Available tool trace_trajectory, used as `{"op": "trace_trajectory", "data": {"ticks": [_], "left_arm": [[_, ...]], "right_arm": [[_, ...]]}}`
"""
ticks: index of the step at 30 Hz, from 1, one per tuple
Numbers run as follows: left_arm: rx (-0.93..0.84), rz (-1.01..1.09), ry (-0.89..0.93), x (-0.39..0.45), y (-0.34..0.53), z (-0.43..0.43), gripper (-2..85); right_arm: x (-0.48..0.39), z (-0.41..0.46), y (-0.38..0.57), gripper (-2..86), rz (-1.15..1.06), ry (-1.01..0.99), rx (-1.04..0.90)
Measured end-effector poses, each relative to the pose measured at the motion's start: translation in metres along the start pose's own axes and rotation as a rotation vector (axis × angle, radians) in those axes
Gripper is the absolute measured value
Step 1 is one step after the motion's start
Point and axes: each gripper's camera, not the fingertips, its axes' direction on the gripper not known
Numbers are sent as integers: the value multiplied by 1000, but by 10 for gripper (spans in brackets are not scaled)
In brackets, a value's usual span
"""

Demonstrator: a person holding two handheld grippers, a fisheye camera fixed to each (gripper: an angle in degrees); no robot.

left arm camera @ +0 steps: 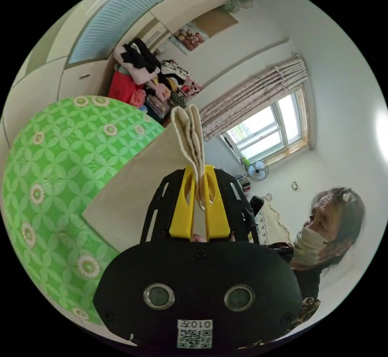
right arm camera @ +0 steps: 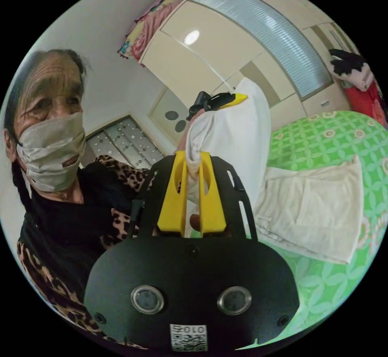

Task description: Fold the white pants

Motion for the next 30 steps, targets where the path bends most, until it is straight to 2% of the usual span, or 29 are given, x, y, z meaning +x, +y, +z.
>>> {"op": "trace_trajectory", "data": {"ticks": [6, 10, 16, 18, 20, 23, 25, 28, 30], "left_arm": [[-184, -165, 9, -67, -41, 141, 44], [-290, -263, -79, -108, -49, 217, 42], [-334, -268, -98, -129, -51, 253, 39], [-314, -282, -54, -139, -48, 258, 35], [-259, -332, 92, -157, -41, 258, 28], [-143, -429, 257, -186, -23, 248, 18], [-96, -415, 339, -192, -11, 240, 12], [-1, -387, 272, -196, 14, 214, 4], [87, -360, 320, -204, 24, 195, 1]], "right_arm": [[86, -34, 47, 61, 295, 315, 3], [159, -40, 81, 61, 498, 283, 45], [211, -38, 110, 62, 643, 243, 124], [225, -32, 117, 62, 698, 257, 118], [239, -30, 127, 62, 743, 248, 135], [263, -21, 147, 62, 831, 167, 177], [271, -17, 159, 63, 853, 108, 227], [273, -19, 169, 62, 874, 128, 263], [275, -18, 172, 60, 880, 105, 282]]}}
